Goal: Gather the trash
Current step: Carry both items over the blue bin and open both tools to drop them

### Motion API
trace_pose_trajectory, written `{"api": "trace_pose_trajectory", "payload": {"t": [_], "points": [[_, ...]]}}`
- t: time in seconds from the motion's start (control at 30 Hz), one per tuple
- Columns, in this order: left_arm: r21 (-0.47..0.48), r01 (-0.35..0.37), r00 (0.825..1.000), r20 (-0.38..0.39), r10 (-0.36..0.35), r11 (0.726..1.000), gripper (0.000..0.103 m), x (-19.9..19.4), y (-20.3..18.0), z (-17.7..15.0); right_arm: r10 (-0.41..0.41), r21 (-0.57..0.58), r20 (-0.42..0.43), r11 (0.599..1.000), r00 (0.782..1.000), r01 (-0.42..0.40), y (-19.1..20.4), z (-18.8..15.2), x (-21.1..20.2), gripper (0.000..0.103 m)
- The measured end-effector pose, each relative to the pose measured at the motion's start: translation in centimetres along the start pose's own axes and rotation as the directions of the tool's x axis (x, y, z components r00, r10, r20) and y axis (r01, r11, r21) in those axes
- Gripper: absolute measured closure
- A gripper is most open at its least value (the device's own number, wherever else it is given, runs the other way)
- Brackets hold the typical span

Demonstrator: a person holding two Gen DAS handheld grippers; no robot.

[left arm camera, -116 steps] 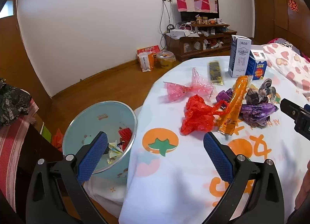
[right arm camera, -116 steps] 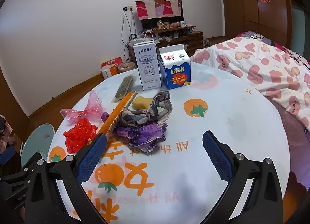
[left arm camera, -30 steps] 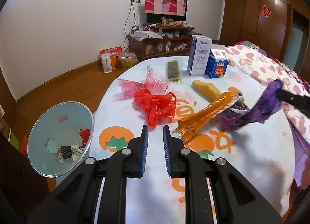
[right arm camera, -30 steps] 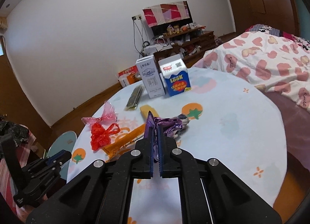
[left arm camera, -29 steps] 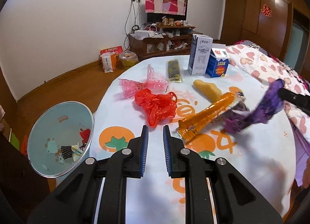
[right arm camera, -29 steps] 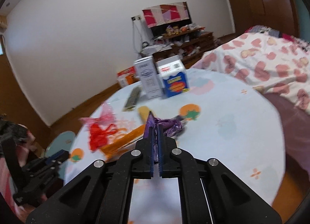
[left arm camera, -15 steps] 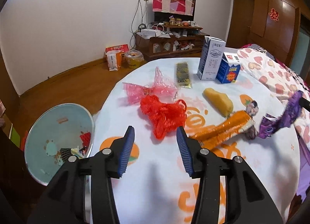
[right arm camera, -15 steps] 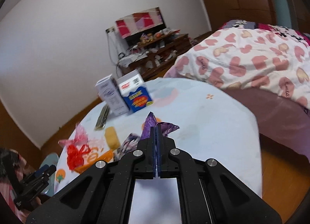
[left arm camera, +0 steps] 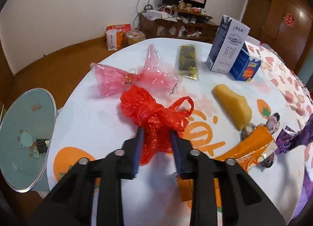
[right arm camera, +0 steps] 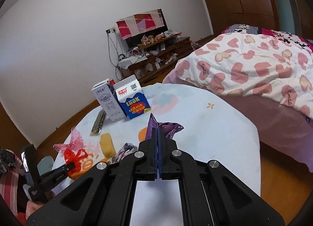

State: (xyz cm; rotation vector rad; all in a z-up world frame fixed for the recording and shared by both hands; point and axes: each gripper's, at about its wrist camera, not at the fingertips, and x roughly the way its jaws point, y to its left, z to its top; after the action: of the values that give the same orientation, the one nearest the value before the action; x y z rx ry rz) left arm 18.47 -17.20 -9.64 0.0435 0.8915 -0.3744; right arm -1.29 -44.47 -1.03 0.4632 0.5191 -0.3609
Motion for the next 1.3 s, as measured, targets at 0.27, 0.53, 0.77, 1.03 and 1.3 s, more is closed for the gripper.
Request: {"api": "trace_pose_trajectory", "payload": {"t": [0.27, 0.53, 0.77, 1.03, 1.3], "points": [[0.056, -0.001, 0.997, 0.074, -0.003, 0.998, 0.090, -4.4, 0.2, -0.5, 0.032, -0.024, 0.058, 0.999, 0.998, -0.030, 1.4, 1.1, -2.5, 0.101], [0.136, -0.129, 0.982, 0.157, 0.107, 0.982, 0.090, -10.5, 1.7, -2.1, 0.121, -0.099, 0.096, 0.989, 0.988, -0.112, 6.2, 1.8, -4.8, 0.101], [0.105, -0.206, 0.965, 0.189, 0.184, 0.973, 0.090, -14.3, 5.6, -3.1, 0.202, -0.158, 0.044, 0.969, 0.979, -0.192, 11.5, 0.2, -3.2, 0.101], [0.033, -0.257, 0.949, 0.200, 0.246, 0.966, 0.090, -16.0, 10.1, -3.2, 0.283, -0.221, -0.045, 0.932, 0.958, -0.286, 18.0, -2.4, -1.1, 0.101], [-0.045, -0.286, 0.939, 0.185, 0.289, 0.957, 0.090, -16.2, 14.1, -3.3, 0.357, -0.287, -0.102, 0.883, 0.929, -0.371, 24.4, -4.2, -0.4, 0.101]]}}
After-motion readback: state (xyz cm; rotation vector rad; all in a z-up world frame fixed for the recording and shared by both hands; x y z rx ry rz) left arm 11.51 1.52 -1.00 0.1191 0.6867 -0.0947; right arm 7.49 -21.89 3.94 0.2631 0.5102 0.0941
